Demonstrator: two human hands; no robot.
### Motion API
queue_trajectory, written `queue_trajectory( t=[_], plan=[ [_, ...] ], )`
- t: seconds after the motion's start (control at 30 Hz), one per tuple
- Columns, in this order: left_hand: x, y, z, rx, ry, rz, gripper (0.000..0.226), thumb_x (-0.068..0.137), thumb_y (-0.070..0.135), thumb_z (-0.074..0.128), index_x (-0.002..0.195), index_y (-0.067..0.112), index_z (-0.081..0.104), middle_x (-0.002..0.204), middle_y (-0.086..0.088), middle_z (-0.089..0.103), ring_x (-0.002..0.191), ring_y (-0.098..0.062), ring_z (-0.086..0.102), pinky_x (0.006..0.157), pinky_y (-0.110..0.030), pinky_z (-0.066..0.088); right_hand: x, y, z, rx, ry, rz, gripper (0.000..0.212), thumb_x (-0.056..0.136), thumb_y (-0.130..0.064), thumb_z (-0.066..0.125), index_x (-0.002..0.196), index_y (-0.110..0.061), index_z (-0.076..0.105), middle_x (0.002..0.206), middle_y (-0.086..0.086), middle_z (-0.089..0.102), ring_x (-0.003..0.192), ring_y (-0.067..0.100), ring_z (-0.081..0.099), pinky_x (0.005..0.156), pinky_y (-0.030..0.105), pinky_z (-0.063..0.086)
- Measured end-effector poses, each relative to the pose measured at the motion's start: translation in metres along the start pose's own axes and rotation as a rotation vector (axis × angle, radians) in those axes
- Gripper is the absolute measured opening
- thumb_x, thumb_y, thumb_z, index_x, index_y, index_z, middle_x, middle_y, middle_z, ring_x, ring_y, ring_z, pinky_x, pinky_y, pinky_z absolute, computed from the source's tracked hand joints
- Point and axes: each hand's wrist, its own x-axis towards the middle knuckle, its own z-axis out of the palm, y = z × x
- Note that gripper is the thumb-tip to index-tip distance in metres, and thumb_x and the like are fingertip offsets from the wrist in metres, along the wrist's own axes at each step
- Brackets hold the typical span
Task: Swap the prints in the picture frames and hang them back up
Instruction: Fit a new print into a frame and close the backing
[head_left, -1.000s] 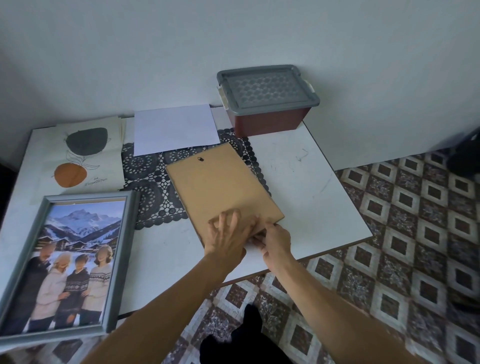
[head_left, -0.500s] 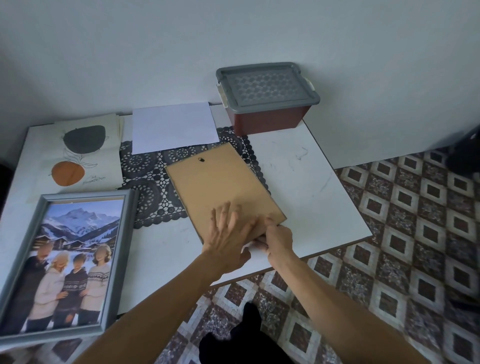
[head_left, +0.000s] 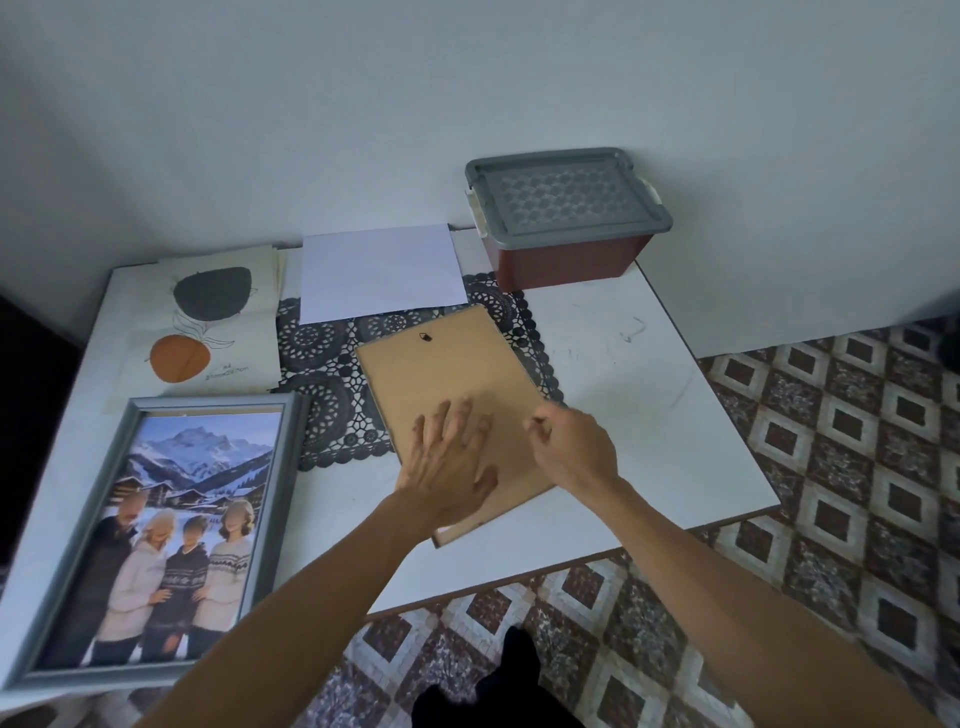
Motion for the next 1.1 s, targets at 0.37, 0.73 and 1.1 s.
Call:
queue_trajectory(
  t=[0.37, 0.73, 1.1],
  plan=[
    [0.006, -0.015, 0.005, 0.064, -0.04, -0.005, 0.069, 0.097, 0.053, 0.029, 0.156, 0.02, 0.013, 0.165, -0.006, 0.003, 0.15, -0.032, 0.007, 0.119, -0.053, 0.012, 0.028, -0.005, 0.035, -0.123, -0.114, -0.082, 0.03, 0.099, -0.037, 0.049, 0.127, -0.032, 0.058, 0.14, 0.018, 0.039, 0.125, 0.04, 0.04, 0.101, 0.047, 0.043],
    [0.008, -0.007, -0.018, -0.196, 0.071, -0.166, 0.048, 0.1, 0.049, 0.035, 0.139, 0.022, 0.041, 0.146, -0.005, 0.035, 0.131, -0.031, 0.035, 0.106, -0.049, 0.034, 0.053, 0.002, 0.0, 0.558, -0.218, 0.335, 0.023, 0.083, -0.026, 0.075, 0.103, -0.017, 0.069, 0.1, 0.002, 0.072, 0.095, 0.02, 0.067, 0.076, 0.026, 0.05],
    [0.022, 0.013, -0.104, -1.117, 0.296, -0.401, 0.071, 0.092, 0.071, 0.03, 0.13, 0.015, 0.053, 0.131, -0.012, 0.053, 0.122, -0.032, 0.05, 0.104, -0.05, 0.04, 0.028, -0.069, -0.076, 0.966, -0.179, -0.029, 0.02, 0.086, -0.024, 0.074, 0.104, -0.017, 0.07, 0.095, -0.001, 0.075, 0.089, 0.013, 0.071, 0.078, 0.025, 0.056]
  ],
)
